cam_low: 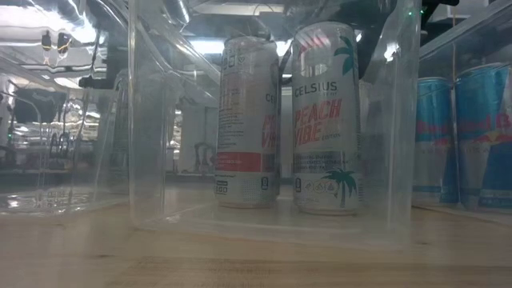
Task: Sort soda cans
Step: Put the middle white-yellow soda can into the left transparent bin
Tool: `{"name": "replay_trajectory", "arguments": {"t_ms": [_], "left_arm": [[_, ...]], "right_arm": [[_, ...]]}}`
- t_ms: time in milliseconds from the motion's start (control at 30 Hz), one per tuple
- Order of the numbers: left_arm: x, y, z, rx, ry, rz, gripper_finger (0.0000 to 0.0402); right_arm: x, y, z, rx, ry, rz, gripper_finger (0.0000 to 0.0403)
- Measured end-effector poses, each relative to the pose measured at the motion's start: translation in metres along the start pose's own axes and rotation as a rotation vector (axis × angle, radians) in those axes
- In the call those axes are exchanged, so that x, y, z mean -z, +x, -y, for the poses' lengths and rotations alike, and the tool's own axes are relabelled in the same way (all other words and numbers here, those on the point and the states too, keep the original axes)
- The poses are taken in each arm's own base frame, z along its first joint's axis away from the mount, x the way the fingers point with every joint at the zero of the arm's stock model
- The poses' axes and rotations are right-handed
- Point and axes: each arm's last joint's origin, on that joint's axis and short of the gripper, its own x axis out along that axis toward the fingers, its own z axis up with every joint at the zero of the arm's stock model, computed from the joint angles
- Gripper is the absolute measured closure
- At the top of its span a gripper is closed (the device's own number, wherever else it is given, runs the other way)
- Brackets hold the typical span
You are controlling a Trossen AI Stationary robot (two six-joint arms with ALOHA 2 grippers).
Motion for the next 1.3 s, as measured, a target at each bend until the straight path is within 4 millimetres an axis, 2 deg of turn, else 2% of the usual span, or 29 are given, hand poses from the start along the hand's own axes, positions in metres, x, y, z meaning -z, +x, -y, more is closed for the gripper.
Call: {"name": "replay_trajectory", "arguments": {"t_ms": [400,467,567,867,967,1167,1300], "left_arm": [[0.001,0.001,0.000,0.001,0.022,-0.009,0.0080],[0.001,0.004,0.001,0.003,0.020,-0.003,0.0080],[0.008,0.019,0.007,0.084,0.056,-0.071,0.0080],[0.008,0.021,0.005,0.092,0.067,-0.039,0.0082],[0.008,0.022,0.006,0.087,0.084,-0.038,0.0102],[0.007,0.021,0.006,0.088,0.083,-0.022,0.0182],[0.006,0.021,0.005,0.083,0.082,-0.019,0.0199]], "right_arm": [[-0.001,0.000,0.001,-0.004,0.002,0.014,0.0039],[-0.002,0.000,0.001,-0.003,-0.005,0.016,0.0039],[-0.002,0.000,0.001,-0.003,-0.008,0.017,0.0039],[-0.003,0.000,0.001,-0.004,-0.004,0.026,0.0039],[-0.003,0.000,0.002,-0.002,0.001,0.029,0.0039],[-0.003,0.000,0.002,-0.002,-0.002,0.030,0.0039],[-0.003,0.000,0.002,-0.002,-0.004,0.031,0.0039]]}}
